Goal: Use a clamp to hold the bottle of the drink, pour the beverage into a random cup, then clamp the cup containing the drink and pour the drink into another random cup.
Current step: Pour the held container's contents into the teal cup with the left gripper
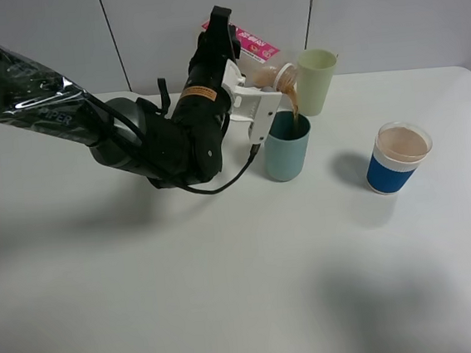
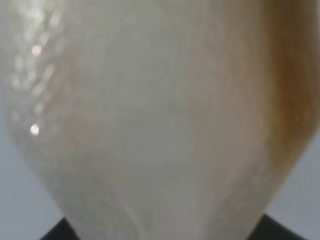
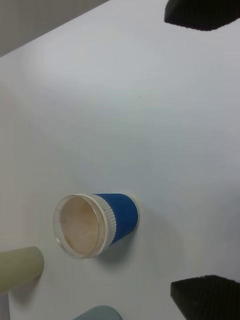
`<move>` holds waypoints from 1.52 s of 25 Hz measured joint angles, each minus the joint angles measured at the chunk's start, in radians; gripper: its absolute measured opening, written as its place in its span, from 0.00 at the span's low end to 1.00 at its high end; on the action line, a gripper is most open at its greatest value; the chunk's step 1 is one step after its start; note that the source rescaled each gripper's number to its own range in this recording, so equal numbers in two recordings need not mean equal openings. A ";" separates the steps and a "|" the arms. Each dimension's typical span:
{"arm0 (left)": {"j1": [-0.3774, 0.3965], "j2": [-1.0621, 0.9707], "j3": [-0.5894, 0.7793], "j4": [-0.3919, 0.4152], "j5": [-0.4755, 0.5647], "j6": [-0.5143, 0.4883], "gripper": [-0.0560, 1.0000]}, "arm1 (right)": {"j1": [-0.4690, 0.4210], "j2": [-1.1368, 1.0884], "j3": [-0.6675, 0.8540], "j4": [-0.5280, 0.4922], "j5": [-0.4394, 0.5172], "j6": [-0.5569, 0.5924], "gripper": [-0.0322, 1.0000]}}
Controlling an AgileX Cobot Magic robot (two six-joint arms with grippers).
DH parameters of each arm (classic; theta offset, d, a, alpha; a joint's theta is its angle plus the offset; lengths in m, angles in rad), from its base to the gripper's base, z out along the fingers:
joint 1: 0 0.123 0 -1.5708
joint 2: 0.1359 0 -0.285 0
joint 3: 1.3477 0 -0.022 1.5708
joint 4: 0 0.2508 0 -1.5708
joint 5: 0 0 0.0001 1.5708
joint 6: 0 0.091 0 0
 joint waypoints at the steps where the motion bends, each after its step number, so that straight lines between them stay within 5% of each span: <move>1: 0.000 0.000 0.000 0.001 0.000 0.003 0.05 | 0.000 0.000 0.000 0.000 0.000 0.000 0.94; 17: 0.000 0.000 0.000 0.010 0.000 0.084 0.05 | 0.000 0.000 0.000 0.000 0.000 0.000 0.94; 29: 0.000 0.000 0.000 0.107 0.000 0.136 0.05 | 0.000 0.000 0.000 0.000 0.000 0.000 0.94; 38: 0.000 0.000 0.000 0.107 0.000 0.026 0.05 | 0.000 0.000 0.000 0.000 0.000 0.000 0.94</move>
